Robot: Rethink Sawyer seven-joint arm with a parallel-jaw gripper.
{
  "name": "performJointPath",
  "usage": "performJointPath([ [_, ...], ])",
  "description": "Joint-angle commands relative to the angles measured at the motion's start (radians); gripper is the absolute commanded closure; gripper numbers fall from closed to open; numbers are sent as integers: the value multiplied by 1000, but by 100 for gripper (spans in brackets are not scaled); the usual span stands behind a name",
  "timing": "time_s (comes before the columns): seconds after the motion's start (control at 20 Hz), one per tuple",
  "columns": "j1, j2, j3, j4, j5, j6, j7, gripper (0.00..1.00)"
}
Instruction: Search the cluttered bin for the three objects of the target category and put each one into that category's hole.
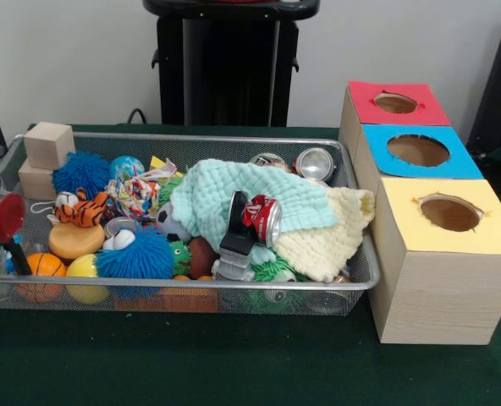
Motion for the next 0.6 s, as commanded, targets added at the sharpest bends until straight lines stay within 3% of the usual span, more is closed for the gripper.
performJointPath([
  [0.05,29,50,45,11,-11,1,-38,0],
  [0.35,30,-1,32,79,-5,4,-29,0],
  [0.6,29,-4,32,72,-3,33,-44,0],
])
